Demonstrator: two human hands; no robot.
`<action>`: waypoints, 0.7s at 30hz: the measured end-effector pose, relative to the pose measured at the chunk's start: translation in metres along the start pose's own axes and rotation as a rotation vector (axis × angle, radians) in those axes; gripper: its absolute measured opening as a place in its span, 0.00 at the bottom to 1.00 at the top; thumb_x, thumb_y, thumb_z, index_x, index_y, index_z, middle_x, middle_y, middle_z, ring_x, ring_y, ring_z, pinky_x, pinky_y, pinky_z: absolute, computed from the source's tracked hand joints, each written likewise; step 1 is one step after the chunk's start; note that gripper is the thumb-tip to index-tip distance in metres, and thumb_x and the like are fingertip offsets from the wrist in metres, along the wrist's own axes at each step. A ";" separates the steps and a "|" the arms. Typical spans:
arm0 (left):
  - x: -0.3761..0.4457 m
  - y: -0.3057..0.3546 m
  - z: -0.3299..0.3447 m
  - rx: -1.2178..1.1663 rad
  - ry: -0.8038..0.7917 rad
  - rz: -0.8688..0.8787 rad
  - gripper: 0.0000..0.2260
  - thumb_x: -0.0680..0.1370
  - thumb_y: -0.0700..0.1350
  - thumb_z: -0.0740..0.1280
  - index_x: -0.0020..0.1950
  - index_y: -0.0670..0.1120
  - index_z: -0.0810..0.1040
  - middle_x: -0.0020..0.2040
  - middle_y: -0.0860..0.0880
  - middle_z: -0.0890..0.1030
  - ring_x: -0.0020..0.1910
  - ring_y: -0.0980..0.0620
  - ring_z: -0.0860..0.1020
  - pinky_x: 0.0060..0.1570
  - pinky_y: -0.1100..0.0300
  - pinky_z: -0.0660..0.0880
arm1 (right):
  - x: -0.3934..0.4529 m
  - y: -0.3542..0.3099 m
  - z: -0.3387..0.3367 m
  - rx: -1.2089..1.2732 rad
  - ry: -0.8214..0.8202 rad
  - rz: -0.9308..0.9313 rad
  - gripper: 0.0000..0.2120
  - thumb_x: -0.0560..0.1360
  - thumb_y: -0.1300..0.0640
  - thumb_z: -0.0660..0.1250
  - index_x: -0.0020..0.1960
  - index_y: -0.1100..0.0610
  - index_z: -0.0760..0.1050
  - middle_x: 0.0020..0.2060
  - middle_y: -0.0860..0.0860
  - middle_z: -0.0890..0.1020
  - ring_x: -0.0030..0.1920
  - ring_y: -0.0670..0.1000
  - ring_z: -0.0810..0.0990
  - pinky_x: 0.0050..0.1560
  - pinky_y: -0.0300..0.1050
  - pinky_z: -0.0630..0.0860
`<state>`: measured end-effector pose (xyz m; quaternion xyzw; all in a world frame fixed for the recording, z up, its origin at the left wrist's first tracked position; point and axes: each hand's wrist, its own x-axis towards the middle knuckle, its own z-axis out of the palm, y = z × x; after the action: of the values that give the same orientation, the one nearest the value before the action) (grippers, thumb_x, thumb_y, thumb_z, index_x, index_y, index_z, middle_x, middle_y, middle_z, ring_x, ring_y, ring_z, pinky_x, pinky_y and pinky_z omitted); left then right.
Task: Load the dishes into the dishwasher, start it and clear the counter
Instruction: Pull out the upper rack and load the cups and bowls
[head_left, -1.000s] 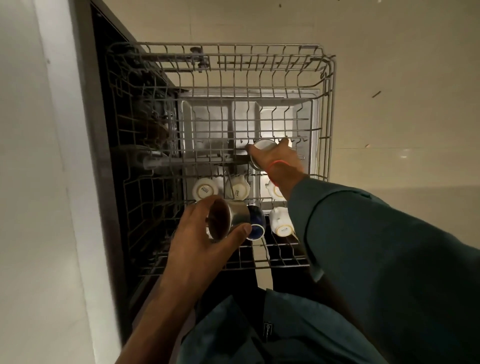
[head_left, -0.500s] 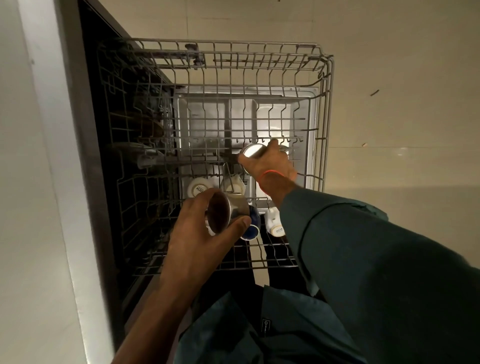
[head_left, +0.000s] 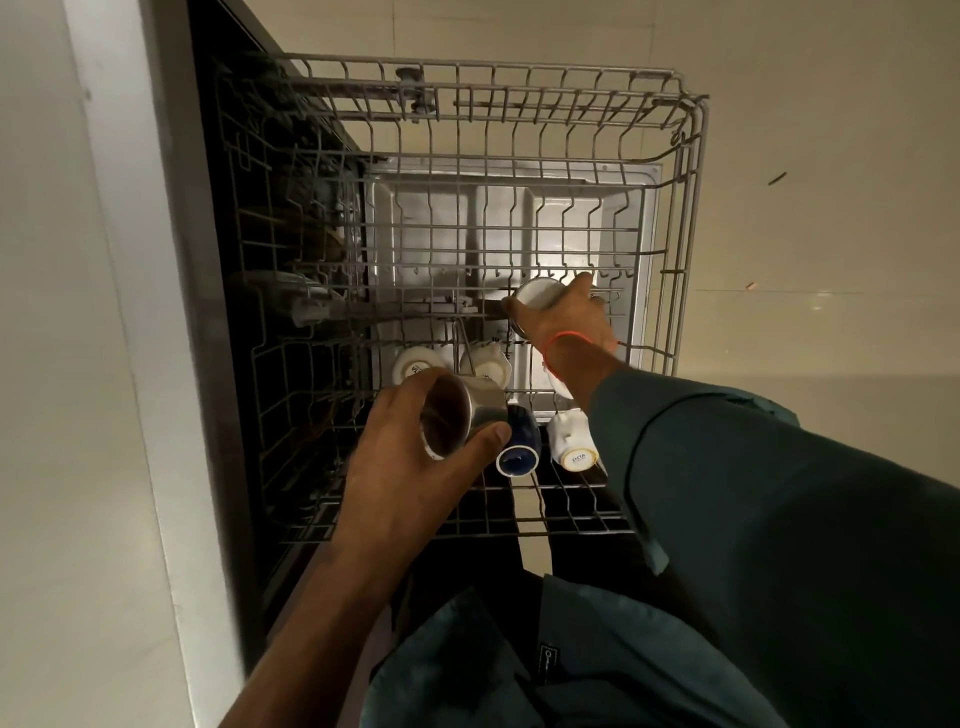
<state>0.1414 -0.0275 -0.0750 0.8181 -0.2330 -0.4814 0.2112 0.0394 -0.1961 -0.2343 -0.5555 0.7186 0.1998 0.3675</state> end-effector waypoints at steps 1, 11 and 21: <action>0.005 0.000 0.002 -0.004 0.003 -0.010 0.24 0.71 0.64 0.75 0.64 0.62 0.73 0.59 0.60 0.75 0.56 0.64 0.75 0.52 0.61 0.75 | 0.000 -0.001 0.000 -0.016 -0.007 -0.004 0.51 0.62 0.24 0.70 0.73 0.53 0.58 0.63 0.57 0.75 0.57 0.63 0.79 0.55 0.62 0.79; 0.083 -0.018 0.024 -0.314 0.040 -0.348 0.18 0.75 0.55 0.76 0.58 0.57 0.71 0.48 0.61 0.75 0.49 0.59 0.77 0.48 0.59 0.74 | 0.008 0.022 -0.006 0.126 -0.077 -0.088 0.33 0.69 0.34 0.73 0.64 0.52 0.68 0.49 0.48 0.77 0.48 0.53 0.77 0.54 0.54 0.79; 0.147 -0.026 0.013 -0.221 0.122 -0.420 0.23 0.73 0.53 0.77 0.64 0.49 0.75 0.55 0.49 0.81 0.50 0.51 0.81 0.42 0.55 0.81 | 0.017 0.053 -0.018 0.323 0.016 -0.091 0.16 0.71 0.37 0.70 0.50 0.48 0.79 0.45 0.46 0.81 0.43 0.55 0.86 0.52 0.54 0.83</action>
<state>0.1977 -0.0942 -0.1970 0.8481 0.0095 -0.4872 0.2081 -0.0180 -0.2038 -0.2416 -0.5228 0.7185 0.0603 0.4548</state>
